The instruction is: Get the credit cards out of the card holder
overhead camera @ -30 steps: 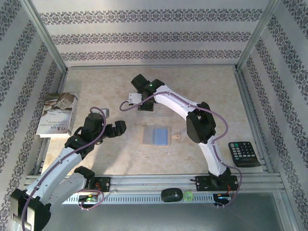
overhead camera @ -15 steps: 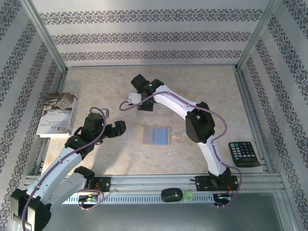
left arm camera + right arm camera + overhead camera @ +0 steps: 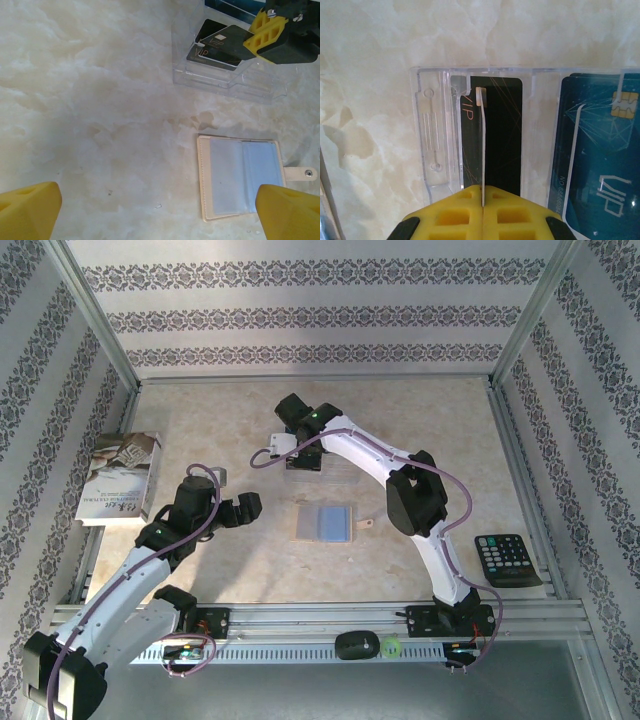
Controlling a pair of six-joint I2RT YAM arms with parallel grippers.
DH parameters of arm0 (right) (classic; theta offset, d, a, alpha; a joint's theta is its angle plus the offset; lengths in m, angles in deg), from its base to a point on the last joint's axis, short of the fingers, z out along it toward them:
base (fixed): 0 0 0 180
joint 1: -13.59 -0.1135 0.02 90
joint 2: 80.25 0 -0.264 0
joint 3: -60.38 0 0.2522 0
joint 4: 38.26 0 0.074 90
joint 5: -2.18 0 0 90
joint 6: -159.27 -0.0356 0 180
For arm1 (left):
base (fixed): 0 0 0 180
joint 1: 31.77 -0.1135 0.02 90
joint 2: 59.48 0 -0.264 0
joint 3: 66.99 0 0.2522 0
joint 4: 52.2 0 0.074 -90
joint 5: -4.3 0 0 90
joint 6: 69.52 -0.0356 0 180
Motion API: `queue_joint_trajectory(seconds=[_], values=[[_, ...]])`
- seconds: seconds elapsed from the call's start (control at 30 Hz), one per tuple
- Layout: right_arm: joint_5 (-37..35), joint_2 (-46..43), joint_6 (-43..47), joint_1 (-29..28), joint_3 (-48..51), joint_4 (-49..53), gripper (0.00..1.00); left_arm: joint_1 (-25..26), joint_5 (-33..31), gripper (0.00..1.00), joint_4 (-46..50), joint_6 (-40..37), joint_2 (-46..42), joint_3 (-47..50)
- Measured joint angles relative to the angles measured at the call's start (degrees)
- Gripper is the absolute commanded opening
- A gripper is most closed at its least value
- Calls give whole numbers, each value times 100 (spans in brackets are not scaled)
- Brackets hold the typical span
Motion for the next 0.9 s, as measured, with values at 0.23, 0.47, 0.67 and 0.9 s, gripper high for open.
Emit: queue_joint_trajectory(seconds=[0.23,0.47,0.67,0.9], values=[[0,76,-17,-4,-2,0,2,-13,42,99,-7,4,0,52],[-103,131,-98,-4,-2,-177,23,-13,66,99,-7,4,0,66],[-313,26,-258,-7,170,-872,27,-13,94,99,-20,46,0,66],[-660,-658,-929,-7,892,-2017,28,-13,103,99,-70,133,2,66]])
